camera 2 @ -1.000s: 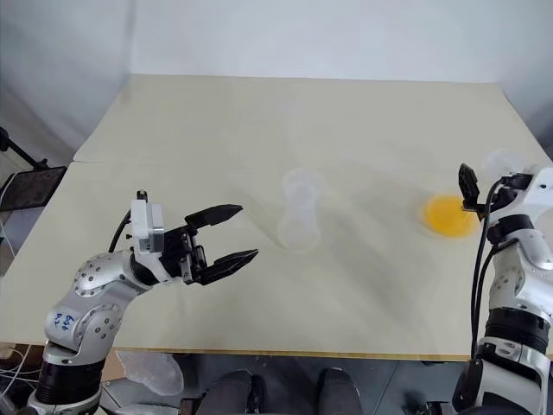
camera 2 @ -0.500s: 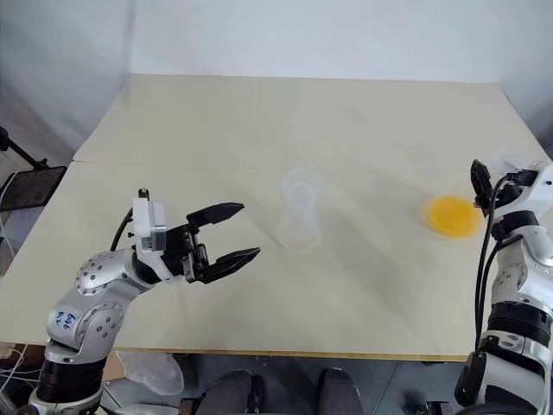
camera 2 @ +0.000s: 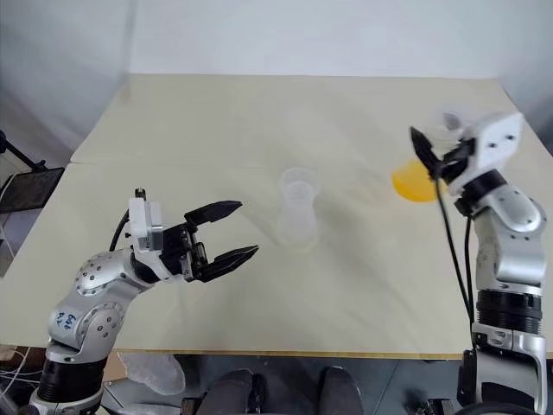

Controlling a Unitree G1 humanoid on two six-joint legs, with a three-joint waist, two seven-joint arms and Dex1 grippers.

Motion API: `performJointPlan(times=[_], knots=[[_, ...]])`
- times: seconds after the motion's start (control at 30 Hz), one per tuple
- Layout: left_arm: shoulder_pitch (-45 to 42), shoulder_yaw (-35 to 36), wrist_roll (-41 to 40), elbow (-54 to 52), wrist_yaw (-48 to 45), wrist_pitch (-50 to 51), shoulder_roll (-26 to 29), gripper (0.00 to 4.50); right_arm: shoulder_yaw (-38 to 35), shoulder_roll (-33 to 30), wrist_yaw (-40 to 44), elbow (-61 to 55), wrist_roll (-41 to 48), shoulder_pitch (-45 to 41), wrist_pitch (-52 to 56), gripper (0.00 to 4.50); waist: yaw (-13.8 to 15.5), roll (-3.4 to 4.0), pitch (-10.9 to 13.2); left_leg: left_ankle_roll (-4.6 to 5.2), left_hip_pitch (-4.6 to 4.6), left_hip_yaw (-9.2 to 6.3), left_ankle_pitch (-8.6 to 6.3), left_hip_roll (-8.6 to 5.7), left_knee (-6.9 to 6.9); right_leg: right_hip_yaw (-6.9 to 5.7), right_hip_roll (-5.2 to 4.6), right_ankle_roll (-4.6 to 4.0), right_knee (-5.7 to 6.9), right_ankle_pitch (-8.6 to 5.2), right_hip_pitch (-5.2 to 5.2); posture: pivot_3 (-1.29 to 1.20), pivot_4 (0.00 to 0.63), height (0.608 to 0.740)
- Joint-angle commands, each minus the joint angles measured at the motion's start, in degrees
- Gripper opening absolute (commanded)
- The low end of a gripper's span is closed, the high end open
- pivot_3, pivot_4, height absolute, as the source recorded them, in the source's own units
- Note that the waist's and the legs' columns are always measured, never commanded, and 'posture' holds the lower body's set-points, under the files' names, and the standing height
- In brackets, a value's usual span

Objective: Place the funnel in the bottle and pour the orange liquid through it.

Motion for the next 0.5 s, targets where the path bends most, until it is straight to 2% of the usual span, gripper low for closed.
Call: performJointPlan(times=[0.03,0.5], knots=[[-0.89,-0.15,0.24,0.33,-0.4,-1.74,-0.22,4.5,3.1,-1.52,-0.11,-7.08,-5.89,-1.72,-6.64,2.56,0.18,-0.03,0.02,0.0,-0.04,-0.04,0.0,-0.01,0.0,-0.04,-0.01,0.0,0.0,0.0,-0.01,0.0,0.15,0.74],[-4.26,-2.85,3.68,5.71,0.15,-5.24,-2.44,4.5,12.66,-0.91,-5.49,-8.7,-27.06,-1.35,-25.21,2.56,-0.21,-0.13,0.09,-0.01,-0.05,-0.07,0.01,-0.06,-0.05,-0.14,0.01,0.01,-0.06,0.0,-0.01,0.0,0.15,0.74]])
